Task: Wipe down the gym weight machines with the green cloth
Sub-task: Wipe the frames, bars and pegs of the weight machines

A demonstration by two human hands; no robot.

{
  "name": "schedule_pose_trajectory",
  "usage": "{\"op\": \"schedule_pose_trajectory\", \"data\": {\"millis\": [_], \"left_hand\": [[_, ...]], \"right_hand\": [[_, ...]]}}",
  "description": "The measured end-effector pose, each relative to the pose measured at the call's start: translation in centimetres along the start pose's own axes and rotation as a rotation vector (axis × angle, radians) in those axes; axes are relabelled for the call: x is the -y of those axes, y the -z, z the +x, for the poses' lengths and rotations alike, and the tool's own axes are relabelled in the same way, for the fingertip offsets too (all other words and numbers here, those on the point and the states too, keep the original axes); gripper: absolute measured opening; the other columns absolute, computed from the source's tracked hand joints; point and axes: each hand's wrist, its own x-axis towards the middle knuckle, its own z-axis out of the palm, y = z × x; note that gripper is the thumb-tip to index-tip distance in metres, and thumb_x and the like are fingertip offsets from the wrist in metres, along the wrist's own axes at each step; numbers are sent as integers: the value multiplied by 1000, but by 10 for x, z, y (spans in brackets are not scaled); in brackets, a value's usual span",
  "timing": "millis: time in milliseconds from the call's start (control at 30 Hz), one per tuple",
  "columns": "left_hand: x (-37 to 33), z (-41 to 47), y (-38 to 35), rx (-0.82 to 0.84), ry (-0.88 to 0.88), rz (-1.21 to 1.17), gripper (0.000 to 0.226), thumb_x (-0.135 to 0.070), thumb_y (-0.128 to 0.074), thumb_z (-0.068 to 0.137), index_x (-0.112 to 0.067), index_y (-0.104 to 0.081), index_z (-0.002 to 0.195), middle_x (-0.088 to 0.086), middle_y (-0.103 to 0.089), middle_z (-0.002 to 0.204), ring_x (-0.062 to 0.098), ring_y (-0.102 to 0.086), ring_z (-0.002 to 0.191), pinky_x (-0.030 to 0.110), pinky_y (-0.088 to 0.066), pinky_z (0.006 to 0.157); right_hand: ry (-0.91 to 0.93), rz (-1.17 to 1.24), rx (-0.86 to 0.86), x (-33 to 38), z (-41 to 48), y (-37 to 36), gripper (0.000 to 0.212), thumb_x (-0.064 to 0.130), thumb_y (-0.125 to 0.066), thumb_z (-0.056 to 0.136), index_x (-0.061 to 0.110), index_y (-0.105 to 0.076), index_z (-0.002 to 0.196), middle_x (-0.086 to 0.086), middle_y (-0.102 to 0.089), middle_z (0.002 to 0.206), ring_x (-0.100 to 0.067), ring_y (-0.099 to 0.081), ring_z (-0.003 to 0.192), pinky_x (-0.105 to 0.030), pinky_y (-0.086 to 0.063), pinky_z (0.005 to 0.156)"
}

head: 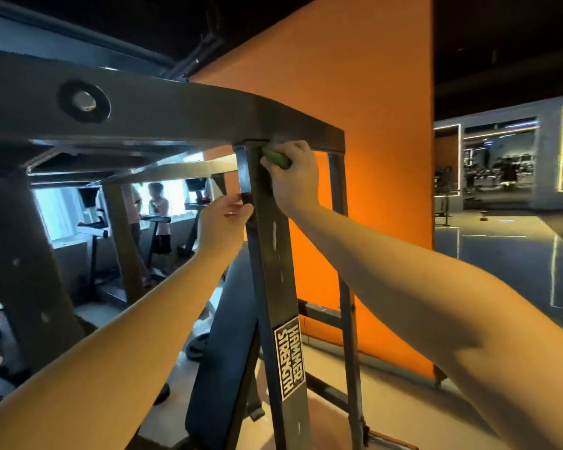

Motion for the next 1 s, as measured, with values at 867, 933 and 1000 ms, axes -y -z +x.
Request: {"op": "schedule_pose_trajectory", "data": {"millis": [867,933,1000], "left_hand": [[36,-15,-7,-3,-74,-36,9,-28,-68,96,-21,-73,97,-5,-73,96,9,-69,90,21,-53,80],[37,-25,-8,-8,-27,-42,10,-28,-69,95,-20,-73,100,-6,-72,95,6,-68,89,22,-54,82],[37,-31,-8,-1,17,-65,6,-26,-70,95,-21,-72,97,-9,-71,90,3,-67,86,22,-53,81]], "right_hand": [[-20,-122,266,-46,-119,32,32,-12,-67,85,8,-76,108,1,-61,113,-18,-60,111,-34,-56,94],[-25,-159,301,-41,-110,36,27,-10,-69,86,8,-77,105,1,-63,111,-18,-61,109,-28,-55,91],[18,-191,266,-25,-77,30,25,-7,-70,87,8,-77,107,-1,-65,111,-18,-61,107,-11,-47,87]]}}
